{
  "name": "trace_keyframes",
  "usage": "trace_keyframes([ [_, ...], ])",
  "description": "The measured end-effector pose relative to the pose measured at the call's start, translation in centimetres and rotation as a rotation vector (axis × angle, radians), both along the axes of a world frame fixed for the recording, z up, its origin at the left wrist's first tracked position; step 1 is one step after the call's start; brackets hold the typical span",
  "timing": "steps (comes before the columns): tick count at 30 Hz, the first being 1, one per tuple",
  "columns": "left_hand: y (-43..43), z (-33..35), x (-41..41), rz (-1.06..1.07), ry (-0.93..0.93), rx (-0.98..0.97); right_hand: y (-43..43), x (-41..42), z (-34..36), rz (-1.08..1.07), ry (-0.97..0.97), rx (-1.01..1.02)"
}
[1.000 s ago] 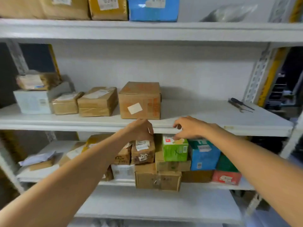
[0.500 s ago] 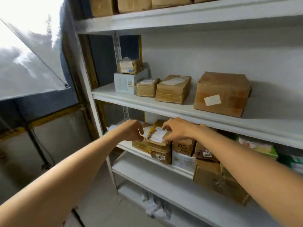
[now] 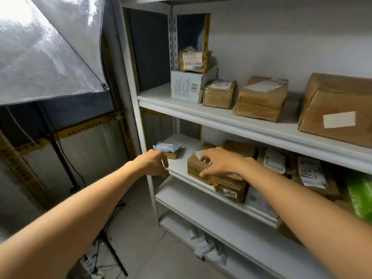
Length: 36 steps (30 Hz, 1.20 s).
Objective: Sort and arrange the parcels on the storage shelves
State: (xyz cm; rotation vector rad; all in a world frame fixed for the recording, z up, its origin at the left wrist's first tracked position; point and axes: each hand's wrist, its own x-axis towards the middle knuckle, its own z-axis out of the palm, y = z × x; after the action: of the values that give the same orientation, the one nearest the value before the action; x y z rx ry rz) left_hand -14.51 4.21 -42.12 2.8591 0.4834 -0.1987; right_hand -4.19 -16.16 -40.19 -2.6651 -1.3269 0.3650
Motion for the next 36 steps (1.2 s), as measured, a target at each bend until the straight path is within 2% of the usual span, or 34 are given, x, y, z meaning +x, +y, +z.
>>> trace_keyframes([
  [6,5.7,-2.9,1.9,0.064,0.077,-0.04,6.2,3.3,-4.2,0.025,0.053,-0.079],
  [18,14.5,-8.9,13.7,0.173,0.096,-0.16,16.5,16.5,-10.4,0.054,0.126,-0.063],
  [25,17.9,-11.5,17.6,0.133,0.141,-0.135,19.8,20.2,-13.1,0.055,0.135,-0.163],
  [33,21.3,-13.7,21.0,0.135,0.08,-0.111,23.8,21.7,-16.1,-0.083,0.252,-0.096],
  [36,22.3,-15.1,22.7,0.085,0.07,-0.047,25.6,22.4,-17.3,-0.207,0.327,0.043],
])
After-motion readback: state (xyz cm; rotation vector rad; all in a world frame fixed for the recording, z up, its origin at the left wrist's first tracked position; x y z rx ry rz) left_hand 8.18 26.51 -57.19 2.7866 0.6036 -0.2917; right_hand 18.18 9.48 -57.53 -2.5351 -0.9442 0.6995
